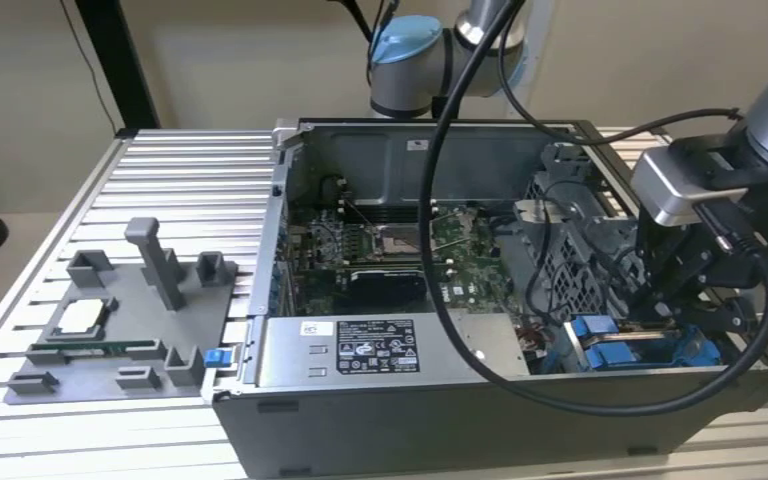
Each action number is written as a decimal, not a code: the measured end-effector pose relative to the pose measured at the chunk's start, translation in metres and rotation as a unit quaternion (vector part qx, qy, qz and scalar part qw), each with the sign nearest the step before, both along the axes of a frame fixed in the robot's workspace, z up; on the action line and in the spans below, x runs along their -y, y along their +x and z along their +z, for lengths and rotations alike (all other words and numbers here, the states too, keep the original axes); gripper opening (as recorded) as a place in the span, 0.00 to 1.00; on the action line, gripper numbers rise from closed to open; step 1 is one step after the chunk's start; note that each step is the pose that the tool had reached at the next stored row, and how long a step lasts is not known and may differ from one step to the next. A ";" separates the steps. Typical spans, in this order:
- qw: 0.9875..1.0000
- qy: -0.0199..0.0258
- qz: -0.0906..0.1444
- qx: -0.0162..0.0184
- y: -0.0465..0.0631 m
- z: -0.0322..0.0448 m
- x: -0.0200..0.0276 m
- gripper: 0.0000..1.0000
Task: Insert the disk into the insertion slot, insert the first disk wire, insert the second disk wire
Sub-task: 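Insert the second disk wire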
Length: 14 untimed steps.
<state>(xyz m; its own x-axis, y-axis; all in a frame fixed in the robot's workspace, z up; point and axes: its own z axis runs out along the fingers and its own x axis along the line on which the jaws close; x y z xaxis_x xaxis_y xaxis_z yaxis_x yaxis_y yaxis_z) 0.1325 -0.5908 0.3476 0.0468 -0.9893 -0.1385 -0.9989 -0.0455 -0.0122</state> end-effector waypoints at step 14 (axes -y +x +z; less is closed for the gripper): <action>1.000 0.000 0.000 0.014 0.001 -0.0034 -0.0014 0.00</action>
<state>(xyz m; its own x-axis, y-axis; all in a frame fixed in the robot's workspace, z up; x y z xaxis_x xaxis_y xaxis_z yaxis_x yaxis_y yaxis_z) 0.1340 -0.5895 0.3442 0.0508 -0.9892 -0.1373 -0.9981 -0.0456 -0.0408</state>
